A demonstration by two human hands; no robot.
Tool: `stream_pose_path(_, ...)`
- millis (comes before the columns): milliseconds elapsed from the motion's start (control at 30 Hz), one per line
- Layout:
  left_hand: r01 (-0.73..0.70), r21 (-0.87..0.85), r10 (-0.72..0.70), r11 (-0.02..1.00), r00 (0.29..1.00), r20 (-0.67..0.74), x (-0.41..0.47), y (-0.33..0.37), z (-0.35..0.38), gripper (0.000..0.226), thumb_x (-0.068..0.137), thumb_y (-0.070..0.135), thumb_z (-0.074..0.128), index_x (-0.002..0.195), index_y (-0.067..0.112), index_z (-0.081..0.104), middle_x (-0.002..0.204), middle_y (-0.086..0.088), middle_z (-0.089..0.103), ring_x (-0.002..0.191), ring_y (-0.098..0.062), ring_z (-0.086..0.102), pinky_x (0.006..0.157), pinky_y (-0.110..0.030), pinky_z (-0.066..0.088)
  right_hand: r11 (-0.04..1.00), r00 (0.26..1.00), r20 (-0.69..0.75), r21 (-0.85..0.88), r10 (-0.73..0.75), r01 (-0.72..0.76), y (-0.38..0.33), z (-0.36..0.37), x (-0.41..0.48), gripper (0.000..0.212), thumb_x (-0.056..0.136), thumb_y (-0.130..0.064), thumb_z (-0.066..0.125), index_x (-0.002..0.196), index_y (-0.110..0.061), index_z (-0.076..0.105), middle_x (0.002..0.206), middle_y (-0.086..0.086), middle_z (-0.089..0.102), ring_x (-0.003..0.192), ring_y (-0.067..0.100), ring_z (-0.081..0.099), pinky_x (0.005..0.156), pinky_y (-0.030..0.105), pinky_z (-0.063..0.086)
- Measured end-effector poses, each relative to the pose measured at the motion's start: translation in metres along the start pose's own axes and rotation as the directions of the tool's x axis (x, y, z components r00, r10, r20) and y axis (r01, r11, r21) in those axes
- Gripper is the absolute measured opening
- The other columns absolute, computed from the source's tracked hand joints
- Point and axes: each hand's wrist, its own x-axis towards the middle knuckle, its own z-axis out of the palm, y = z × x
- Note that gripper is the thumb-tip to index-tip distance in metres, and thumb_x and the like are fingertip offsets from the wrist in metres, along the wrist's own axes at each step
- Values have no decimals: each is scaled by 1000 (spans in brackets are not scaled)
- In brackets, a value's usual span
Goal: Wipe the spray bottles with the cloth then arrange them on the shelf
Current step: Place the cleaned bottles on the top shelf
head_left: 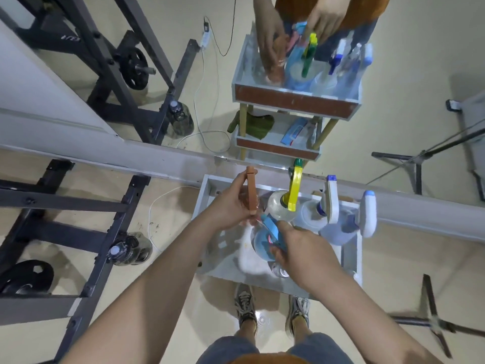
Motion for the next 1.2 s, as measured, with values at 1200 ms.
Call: stream_pose_path(1200, 301, 541, -11, 785, 881, -473, -67, -86, 11, 26, 100, 28, 45, 124, 21, 49, 94, -5, 64, 86, -29, 63, 69, -39, 51, 963, 943, -331, 245, -22, 108, -104, -50, 78, 27, 88, -20, 55, 68, -6, 43, 63, 11, 46, 62, 32, 48, 58, 32, 31)
